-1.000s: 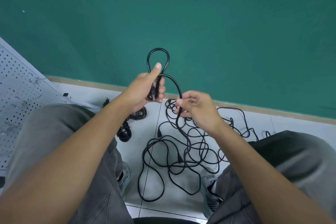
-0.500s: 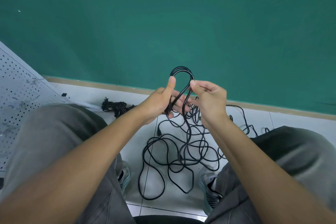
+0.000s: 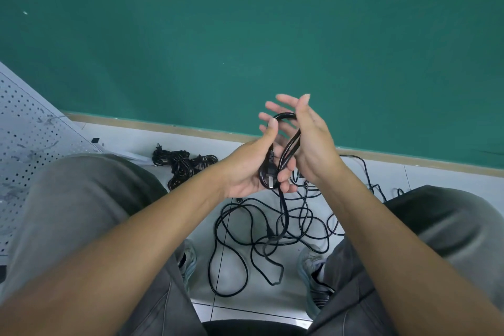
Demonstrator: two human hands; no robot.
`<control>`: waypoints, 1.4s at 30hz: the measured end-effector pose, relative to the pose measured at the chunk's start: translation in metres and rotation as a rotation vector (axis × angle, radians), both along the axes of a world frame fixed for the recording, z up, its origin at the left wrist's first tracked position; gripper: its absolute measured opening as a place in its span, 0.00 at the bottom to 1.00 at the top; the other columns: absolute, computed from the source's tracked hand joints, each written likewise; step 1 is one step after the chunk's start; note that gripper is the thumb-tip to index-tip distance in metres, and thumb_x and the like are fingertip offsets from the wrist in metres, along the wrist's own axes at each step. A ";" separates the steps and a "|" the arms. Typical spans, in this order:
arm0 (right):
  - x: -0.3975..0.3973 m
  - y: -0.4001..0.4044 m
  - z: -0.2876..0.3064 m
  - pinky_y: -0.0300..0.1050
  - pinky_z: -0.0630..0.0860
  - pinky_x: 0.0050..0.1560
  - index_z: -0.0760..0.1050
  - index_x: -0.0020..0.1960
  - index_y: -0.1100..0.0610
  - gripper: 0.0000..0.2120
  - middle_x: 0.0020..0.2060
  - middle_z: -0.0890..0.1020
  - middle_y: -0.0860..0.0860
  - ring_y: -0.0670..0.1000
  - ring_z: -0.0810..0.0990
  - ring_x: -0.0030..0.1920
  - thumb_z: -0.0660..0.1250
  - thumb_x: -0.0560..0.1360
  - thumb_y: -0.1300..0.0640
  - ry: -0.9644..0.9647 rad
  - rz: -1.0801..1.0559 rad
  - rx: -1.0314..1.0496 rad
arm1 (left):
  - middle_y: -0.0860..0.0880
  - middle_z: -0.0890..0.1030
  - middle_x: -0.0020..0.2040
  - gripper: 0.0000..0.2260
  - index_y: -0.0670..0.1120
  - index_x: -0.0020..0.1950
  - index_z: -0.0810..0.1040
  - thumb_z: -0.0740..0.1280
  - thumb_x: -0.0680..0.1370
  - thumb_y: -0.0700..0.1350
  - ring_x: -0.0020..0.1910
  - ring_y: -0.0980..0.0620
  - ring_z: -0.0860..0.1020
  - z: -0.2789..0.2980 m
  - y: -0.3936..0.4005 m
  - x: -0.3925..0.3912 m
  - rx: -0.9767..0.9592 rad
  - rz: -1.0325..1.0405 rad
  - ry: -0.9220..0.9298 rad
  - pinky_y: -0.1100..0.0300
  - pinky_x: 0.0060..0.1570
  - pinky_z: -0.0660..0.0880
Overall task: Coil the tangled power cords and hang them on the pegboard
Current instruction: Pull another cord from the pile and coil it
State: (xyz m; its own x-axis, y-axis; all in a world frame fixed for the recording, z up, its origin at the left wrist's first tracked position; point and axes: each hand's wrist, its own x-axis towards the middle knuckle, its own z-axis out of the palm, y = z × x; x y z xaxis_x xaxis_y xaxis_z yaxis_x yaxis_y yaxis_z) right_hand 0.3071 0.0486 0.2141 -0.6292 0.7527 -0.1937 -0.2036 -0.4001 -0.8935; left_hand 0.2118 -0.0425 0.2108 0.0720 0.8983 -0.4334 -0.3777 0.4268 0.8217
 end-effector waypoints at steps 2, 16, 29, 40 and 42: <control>0.001 0.001 0.006 0.46 0.85 0.43 0.79 0.57 0.60 0.25 0.56 0.85 0.56 0.59 0.85 0.59 0.55 0.84 0.40 -0.030 -0.021 -0.002 | 0.46 0.71 0.26 0.38 0.39 0.45 0.77 0.44 0.80 0.70 0.25 0.49 0.74 0.003 -0.001 -0.001 0.008 -0.033 -0.011 0.51 0.46 0.83; -0.001 0.008 0.009 0.37 0.80 0.37 0.76 0.48 0.61 0.24 0.45 0.83 0.58 0.57 0.87 0.49 0.52 0.86 0.44 -0.095 -0.090 0.115 | 0.53 0.62 0.30 0.16 0.46 0.46 0.72 0.61 0.84 0.57 0.27 0.54 0.64 0.008 -0.001 0.005 0.029 0.033 0.003 0.59 0.37 0.77; 0.002 -0.027 -0.019 0.50 0.80 0.61 0.78 0.62 0.61 0.41 0.49 0.87 0.59 0.58 0.86 0.53 0.46 0.75 0.29 -0.404 0.675 0.157 | 0.56 0.64 0.27 0.16 0.48 0.41 0.70 0.60 0.87 0.52 0.20 0.60 0.60 0.011 0.015 -0.062 0.116 0.663 -0.169 0.68 0.20 0.60; 0.012 -0.019 -0.014 0.47 0.72 0.32 0.84 0.49 0.55 0.10 0.34 0.82 0.51 0.49 0.73 0.31 0.64 0.83 0.58 -0.515 0.381 0.720 | 0.49 0.77 0.31 0.14 0.45 0.43 0.70 0.61 0.87 0.49 0.26 0.53 0.72 -0.009 0.015 -0.087 -0.067 0.567 0.408 0.64 0.22 0.64; 0.012 -0.011 -0.010 0.43 0.74 0.33 0.86 0.51 0.53 0.06 0.34 0.84 0.52 0.48 0.77 0.32 0.70 0.80 0.60 -0.482 0.245 0.635 | 0.49 0.79 0.32 0.15 0.45 0.43 0.72 0.61 0.87 0.51 0.28 0.52 0.73 -0.011 0.014 -0.075 -0.048 0.435 0.458 0.64 0.23 0.65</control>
